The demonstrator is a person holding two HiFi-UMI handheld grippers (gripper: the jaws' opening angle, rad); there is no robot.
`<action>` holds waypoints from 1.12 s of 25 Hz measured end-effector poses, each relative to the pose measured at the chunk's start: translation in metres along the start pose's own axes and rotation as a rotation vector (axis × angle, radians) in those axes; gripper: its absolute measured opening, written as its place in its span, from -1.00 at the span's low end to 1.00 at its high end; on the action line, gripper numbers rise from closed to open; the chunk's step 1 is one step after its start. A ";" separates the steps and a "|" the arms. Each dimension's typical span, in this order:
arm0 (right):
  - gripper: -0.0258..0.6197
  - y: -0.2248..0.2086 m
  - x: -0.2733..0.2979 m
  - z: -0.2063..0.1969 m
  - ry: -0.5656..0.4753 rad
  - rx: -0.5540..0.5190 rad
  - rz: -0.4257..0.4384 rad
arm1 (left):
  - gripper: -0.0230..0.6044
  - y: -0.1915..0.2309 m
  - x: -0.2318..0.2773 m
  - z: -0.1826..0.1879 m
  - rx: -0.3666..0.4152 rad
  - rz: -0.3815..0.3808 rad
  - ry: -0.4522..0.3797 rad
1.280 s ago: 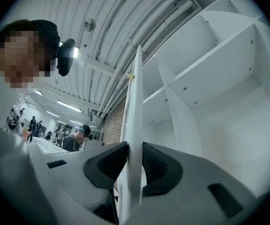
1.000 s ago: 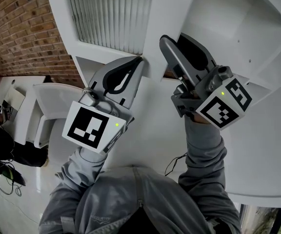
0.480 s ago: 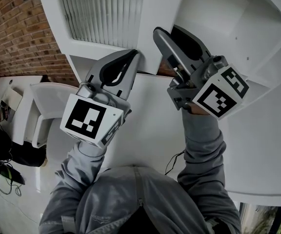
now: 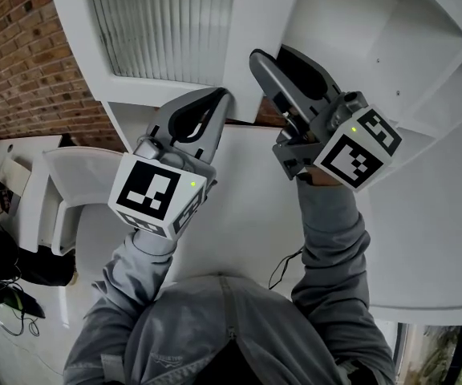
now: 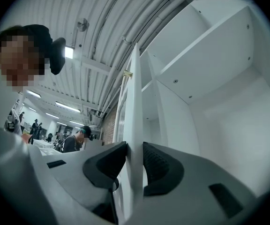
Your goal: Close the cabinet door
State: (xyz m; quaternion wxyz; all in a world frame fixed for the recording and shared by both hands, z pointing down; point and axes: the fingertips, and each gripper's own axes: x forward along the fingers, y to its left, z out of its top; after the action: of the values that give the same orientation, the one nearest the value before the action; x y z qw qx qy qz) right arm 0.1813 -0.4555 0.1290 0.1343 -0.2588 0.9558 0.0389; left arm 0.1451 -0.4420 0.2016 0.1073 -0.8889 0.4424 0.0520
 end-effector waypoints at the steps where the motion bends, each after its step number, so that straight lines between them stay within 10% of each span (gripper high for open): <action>1: -0.54 -0.001 0.000 0.000 -0.002 -0.003 -0.006 | -0.92 0.000 0.001 -0.001 0.000 -0.004 0.002; 28: -0.49 -0.030 -0.015 -0.004 -0.007 -0.066 -0.230 | -0.92 0.009 0.022 -0.007 -0.013 -0.014 -0.002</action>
State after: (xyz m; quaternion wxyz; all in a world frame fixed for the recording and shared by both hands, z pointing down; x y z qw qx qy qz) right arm 0.2082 -0.4749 0.1368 0.1324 -0.3710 0.9174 0.0558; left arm 0.1506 -0.4658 0.2028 0.1024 -0.8926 0.4356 0.0552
